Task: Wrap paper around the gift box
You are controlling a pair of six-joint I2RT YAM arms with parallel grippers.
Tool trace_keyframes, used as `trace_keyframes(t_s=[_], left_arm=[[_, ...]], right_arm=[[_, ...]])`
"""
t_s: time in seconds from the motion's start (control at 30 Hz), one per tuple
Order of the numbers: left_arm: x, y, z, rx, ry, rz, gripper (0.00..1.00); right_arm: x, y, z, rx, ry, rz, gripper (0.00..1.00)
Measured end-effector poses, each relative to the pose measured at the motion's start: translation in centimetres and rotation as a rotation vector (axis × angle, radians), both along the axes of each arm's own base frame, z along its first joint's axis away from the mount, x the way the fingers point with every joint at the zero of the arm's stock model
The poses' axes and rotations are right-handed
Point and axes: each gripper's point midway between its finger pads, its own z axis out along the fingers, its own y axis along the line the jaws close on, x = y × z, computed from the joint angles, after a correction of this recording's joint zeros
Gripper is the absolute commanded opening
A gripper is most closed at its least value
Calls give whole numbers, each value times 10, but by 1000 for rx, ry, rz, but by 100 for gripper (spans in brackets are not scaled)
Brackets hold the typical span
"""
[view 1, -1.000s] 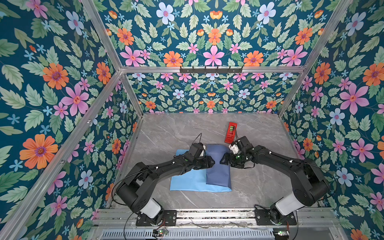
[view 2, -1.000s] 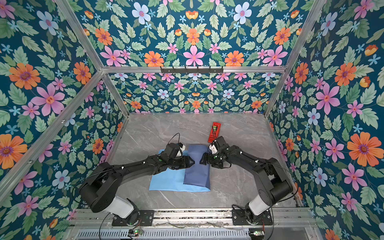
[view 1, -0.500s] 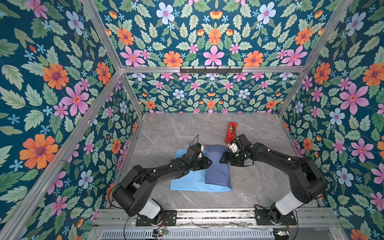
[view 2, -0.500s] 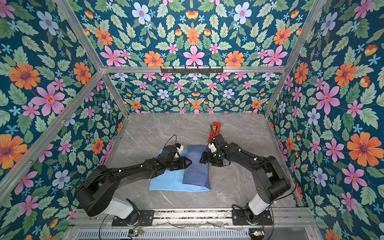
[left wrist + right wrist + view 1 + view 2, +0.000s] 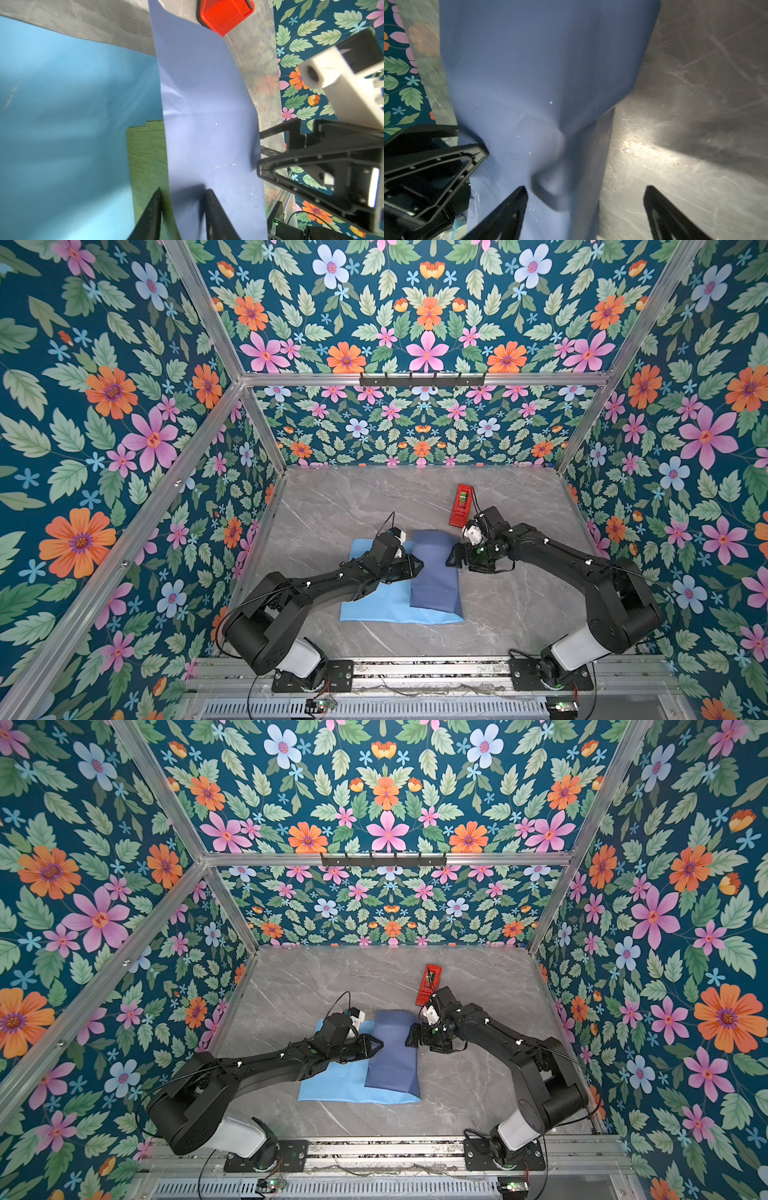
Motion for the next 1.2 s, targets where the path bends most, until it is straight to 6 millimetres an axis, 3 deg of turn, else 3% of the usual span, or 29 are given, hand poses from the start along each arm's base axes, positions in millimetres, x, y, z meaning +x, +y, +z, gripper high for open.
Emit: trace_keyframes(t_s=[0.13, 0.27, 0.33, 0.57, 0.83, 1.2], left_arm=[[0, 0, 1, 0, -2, 3, 37], [1, 3, 3, 18, -1, 15, 59], [0, 7, 2, 35, 5, 25, 66], [-1, 2, 8, 32, 27, 6, 73], [-3, -6, -2, 21, 73, -19, 67], [-4, -2, 1, 5, 53, -5, 39]], right_arm=[[0, 4, -4, 19, 21, 7, 83], [-1, 8, -6, 41, 23, 16, 82], [-1, 8, -7, 46, 23, 17, 82], [-1, 11, -7, 53, 18, 23, 83], [0, 19, -8, 49, 17, 44, 86], [4, 27, -9, 39, 24, 75, 89]])
